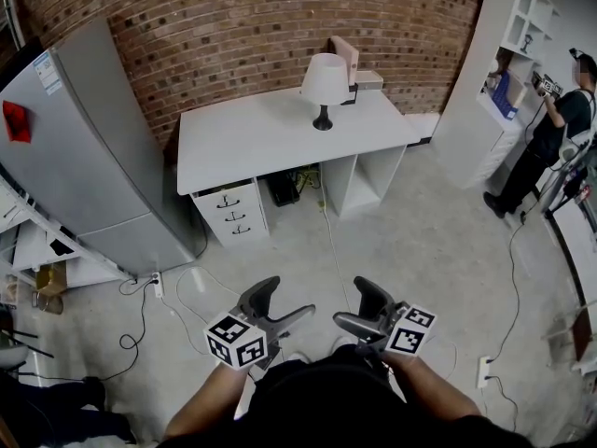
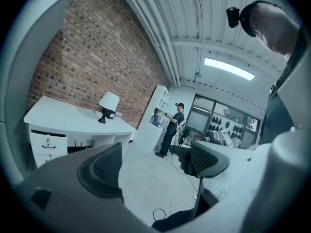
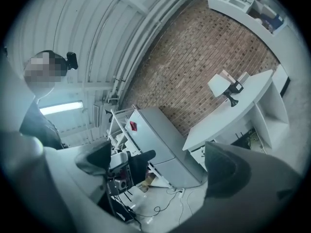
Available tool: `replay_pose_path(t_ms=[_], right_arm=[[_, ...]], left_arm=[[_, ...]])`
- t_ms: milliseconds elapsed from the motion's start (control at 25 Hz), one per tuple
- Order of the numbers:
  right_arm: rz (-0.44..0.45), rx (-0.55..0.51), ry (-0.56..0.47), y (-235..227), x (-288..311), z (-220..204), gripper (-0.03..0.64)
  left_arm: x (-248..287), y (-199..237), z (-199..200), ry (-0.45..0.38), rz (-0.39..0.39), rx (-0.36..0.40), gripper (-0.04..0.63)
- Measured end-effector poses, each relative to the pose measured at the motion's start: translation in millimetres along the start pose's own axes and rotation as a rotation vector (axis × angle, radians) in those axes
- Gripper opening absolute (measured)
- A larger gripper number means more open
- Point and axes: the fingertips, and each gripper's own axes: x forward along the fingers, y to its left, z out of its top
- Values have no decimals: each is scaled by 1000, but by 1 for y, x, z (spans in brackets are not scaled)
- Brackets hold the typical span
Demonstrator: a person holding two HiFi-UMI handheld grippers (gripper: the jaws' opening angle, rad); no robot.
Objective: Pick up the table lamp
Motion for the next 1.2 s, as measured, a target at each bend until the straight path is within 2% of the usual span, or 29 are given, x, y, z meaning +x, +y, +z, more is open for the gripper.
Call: replay_pose_path(t_ms=[160,360,720,1200], right_arm=[[25,0,6,6,4,-3,594],[23,-20,16,9,6,-4,589],[9,-42,26,12,10,-5,584],[-5,-14,14,-1,16,0,577]], left_arm=[[0,-4,3,-32,-41,-13,433],[1,-10,3,-17,-71,11,433],[-7,1,7,-42,-59,-13,433],[1,16,13,-40,-45,-36,433]])
